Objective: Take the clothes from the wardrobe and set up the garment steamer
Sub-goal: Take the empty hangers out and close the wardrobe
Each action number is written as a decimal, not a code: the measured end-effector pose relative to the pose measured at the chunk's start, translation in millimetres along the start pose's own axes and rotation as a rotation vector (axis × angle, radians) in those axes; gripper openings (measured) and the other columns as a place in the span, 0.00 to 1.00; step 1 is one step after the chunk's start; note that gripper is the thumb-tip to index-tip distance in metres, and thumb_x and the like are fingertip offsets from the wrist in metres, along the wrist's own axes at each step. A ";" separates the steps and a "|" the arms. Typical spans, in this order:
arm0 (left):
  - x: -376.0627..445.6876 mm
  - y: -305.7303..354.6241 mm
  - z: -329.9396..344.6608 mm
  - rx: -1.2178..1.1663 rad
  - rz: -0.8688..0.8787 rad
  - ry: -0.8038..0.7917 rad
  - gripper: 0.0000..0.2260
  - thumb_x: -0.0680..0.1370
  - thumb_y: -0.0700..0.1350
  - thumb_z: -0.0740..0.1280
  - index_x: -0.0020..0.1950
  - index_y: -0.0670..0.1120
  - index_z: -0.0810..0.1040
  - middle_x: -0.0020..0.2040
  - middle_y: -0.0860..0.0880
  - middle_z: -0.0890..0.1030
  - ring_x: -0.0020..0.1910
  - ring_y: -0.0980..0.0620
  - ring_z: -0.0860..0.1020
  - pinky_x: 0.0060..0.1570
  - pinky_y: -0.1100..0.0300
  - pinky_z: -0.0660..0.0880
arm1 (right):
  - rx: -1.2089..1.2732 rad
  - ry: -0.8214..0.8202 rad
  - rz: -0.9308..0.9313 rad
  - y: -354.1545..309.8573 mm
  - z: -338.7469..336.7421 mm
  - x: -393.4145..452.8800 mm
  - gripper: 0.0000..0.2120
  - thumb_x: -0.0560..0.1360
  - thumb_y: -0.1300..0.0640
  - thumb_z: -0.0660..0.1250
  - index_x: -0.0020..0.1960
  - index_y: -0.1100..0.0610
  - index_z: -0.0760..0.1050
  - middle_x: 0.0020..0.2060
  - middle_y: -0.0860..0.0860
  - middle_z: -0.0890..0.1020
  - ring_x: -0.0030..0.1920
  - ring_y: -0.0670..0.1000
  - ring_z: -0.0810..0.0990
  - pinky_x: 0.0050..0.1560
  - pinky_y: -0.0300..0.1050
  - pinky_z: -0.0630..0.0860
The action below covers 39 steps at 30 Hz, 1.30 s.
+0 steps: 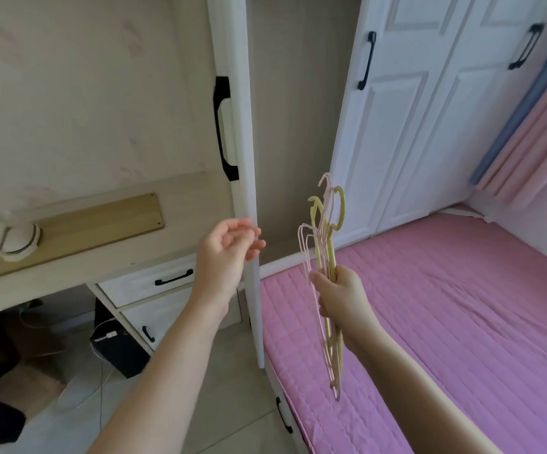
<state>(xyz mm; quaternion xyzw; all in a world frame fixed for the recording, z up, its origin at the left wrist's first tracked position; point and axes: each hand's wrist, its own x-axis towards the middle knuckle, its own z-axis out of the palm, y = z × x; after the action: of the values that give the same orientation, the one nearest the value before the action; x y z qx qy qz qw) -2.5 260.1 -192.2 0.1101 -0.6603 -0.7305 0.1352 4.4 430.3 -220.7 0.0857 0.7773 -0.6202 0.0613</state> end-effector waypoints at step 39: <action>91.3 52.6 -6.6 0.347 0.710 -0.191 0.04 0.80 0.42 0.65 0.53 0.47 0.78 0.43 0.50 0.83 0.42 0.52 0.83 0.46 0.50 0.80 | 0.197 0.439 -0.259 -53.0 92.7 32.9 0.21 0.72 0.63 0.73 0.47 0.49 0.61 0.43 0.56 0.78 0.43 0.54 0.79 0.41 0.37 0.77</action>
<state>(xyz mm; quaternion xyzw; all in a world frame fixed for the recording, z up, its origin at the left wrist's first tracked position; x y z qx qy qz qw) -83.2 217.8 -139.1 -0.1721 -0.7802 -0.5231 0.2966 -39.9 330.4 -197.5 0.1236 0.7124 -0.6622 -0.1970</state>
